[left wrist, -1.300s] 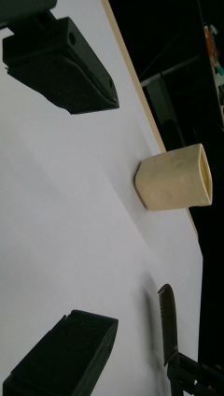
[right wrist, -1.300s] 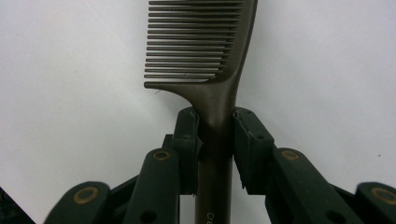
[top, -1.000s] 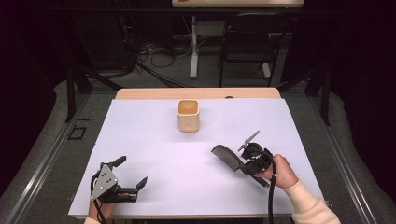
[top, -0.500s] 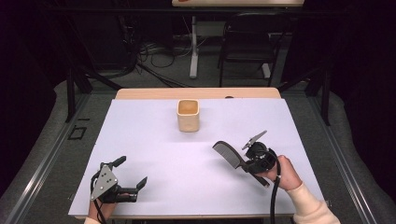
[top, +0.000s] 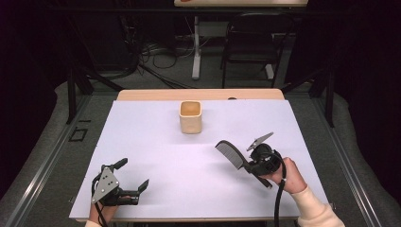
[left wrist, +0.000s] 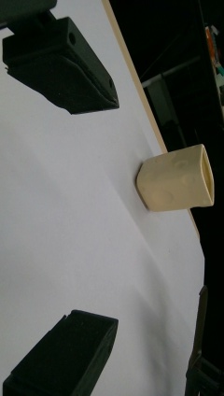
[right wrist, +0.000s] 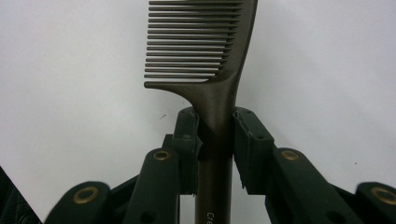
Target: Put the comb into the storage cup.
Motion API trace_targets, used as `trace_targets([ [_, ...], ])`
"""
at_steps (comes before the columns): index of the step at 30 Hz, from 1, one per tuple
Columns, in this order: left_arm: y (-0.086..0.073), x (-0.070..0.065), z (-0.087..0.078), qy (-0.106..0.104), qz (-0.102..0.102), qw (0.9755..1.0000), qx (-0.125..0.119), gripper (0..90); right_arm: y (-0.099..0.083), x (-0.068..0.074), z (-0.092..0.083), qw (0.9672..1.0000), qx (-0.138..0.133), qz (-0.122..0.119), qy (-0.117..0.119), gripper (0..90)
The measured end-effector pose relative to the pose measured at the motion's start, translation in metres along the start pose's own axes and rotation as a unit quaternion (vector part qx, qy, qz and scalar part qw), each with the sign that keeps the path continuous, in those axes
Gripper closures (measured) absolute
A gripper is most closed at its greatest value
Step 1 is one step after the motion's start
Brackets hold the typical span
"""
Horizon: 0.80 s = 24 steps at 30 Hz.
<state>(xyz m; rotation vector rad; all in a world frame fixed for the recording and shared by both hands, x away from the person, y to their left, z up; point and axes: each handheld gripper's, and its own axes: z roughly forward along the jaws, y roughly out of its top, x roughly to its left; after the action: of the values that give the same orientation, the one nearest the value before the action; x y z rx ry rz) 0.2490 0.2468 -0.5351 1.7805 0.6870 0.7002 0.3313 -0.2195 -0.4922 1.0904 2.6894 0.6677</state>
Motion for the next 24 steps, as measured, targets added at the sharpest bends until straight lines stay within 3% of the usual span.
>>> trace_targets([
  [24, 0.0001, -0.0001, -0.0025, 0.007, 0.001, 1.0, -0.003, 0.0, 0.0016, 0.0009, -0.0053, 0.9988, -0.047, -0.009, -0.008, 72.1],
])
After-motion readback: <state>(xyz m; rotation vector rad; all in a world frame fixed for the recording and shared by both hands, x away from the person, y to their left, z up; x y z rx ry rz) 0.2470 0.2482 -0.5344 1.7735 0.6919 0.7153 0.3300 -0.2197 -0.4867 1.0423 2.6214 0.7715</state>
